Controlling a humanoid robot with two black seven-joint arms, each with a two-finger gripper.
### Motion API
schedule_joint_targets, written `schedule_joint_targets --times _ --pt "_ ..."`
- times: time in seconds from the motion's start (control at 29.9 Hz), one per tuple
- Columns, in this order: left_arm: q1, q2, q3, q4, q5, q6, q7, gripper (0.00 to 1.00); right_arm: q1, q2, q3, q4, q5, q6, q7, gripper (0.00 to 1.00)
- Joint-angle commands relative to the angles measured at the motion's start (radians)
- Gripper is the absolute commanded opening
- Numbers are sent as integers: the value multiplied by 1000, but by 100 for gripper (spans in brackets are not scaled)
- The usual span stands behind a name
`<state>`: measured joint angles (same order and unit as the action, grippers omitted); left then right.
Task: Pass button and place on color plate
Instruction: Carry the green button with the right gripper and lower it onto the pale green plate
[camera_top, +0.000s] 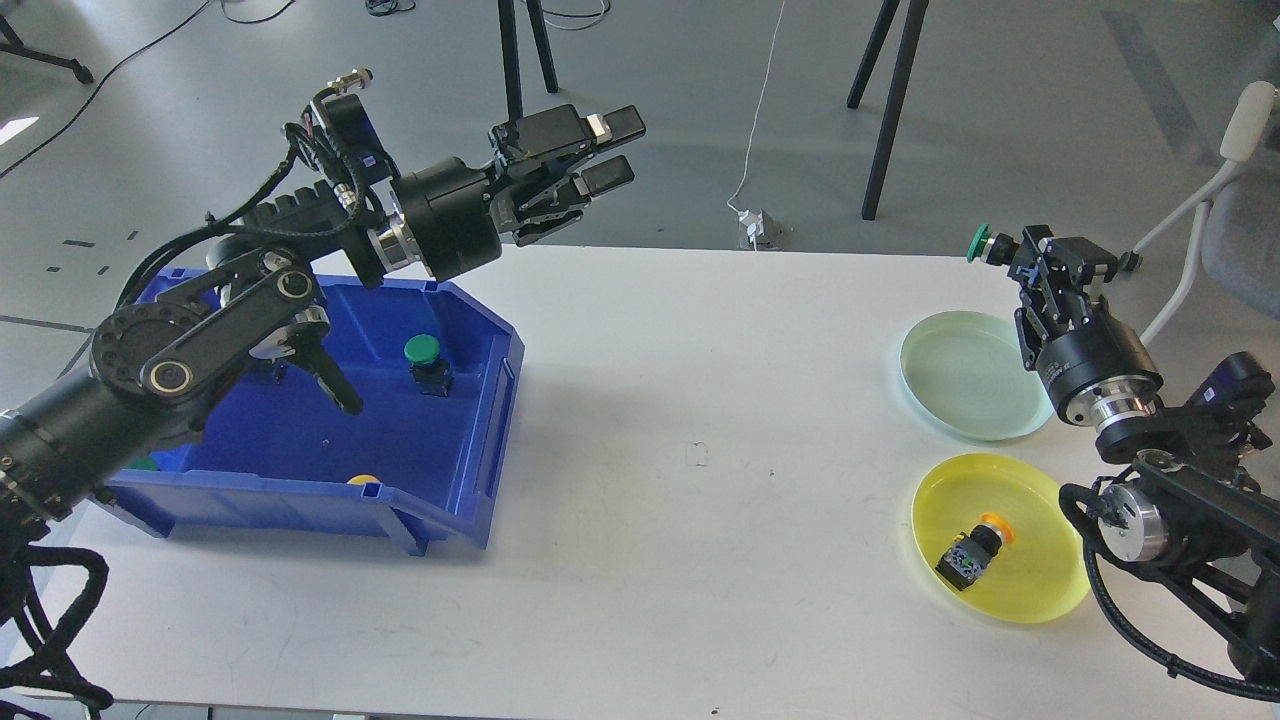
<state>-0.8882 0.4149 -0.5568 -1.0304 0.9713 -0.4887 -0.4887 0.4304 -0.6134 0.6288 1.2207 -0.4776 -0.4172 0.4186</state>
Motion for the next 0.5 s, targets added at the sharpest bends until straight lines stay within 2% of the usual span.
schedule_joint_targets --times 0.0,0.2,0.3,0.47 --pt "0 -1 0 1 0 0 0 74 28 21 -24 -122 -21 -71 -20 1" --pt "-2 -1 0 1 0 0 0 74 100 138 -106 -364 -21 -71 -57 1" --pt "0 -1 0 0 0 0 0 74 128 168 -178 -438 -19 -71 -69 2" --pt "-2 -1 0 1 -2 0 0 74 136 225 -225 -555 -19 -71 -70 22"
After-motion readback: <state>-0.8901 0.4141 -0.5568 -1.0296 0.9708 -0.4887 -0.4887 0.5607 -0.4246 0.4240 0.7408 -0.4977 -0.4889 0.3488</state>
